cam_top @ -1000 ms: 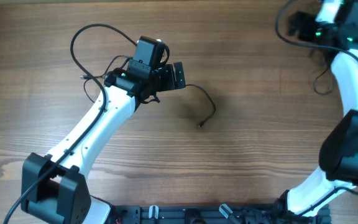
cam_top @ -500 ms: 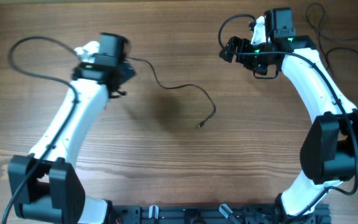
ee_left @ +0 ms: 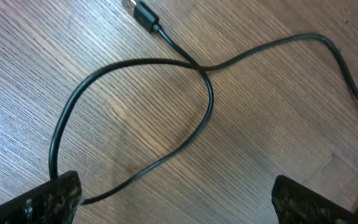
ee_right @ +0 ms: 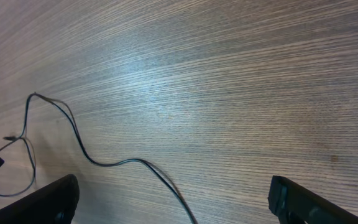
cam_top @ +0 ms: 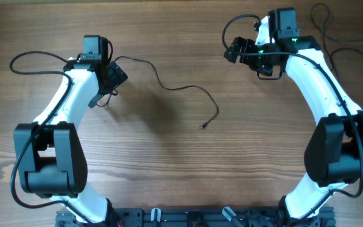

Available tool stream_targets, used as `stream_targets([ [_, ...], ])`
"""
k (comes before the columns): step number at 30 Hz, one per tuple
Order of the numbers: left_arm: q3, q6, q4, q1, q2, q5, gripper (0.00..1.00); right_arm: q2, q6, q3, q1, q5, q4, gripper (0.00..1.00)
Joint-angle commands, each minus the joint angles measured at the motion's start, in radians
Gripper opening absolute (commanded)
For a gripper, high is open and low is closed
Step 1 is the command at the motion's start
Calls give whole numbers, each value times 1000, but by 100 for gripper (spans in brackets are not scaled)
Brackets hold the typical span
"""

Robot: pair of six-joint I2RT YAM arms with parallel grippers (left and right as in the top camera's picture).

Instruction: Untangle cables

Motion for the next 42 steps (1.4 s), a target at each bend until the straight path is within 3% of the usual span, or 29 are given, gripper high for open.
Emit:
stream_targets([
  [1,-1,16,11,3,20,-68,100,-11,6,-2,2,14,0,100],
  [8,-1,16,15,3,98,-70,100,-11,7,-2,2,14,0,100],
  [12,-1,16,18,5,123,-105,93,-11,6,-2,2,14,0,100],
  [13,-1,16,22,10,140,-103,83,-11,7,-2,2,14,-1,100],
  [15,-1,15,23,11,186,-98,45,-11,6,-2,2,14,0,100],
  [16,-1,15,23,11,203,-81,40,-11,6,-2,2,14,-1,100],
  [17,-1,15,25,11,222,-46,29,-11,6,-2,2,14,0,100],
  [18,-1,5,30,11,237,8,4,-11,7,-2,2,14,0,100],
  [19,-1,0,39,9,241,73,4,-11,6,-2,2,14,0,100],
  [24,0,0,147,-53,241,513,4,-11,6,-2,2,14,0,100],
  [26,0,-68,248,-136,241,672,4,-11,6,-2,2,14,-1,100],
  [29,0,-215,372,-277,241,683,4,-11,7,-2,2,14,0,100],
  [32,0,-224,499,-418,240,644,12,-11,7,-2,2,14,0,100],
  [35,2,-217,492,-438,221,631,17,-11,6,-2,2,14,0,100],
  [36,2,-188,481,-431,198,629,24,-11,6,-2,2,14,0,100],
  [38,2,-118,428,-404,107,560,58,-11,7,-2,2,14,0,100],
  [39,2,-90,383,-388,51,475,85,-11,6,-2,2,14,0,100],
  [40,2,-70,330,-366,-11,369,99,-11,6,-2,2,14,0,100],
  [42,2,-69,214,-308,-132,84,100,-11,7,-2,2,14,0,100],
])
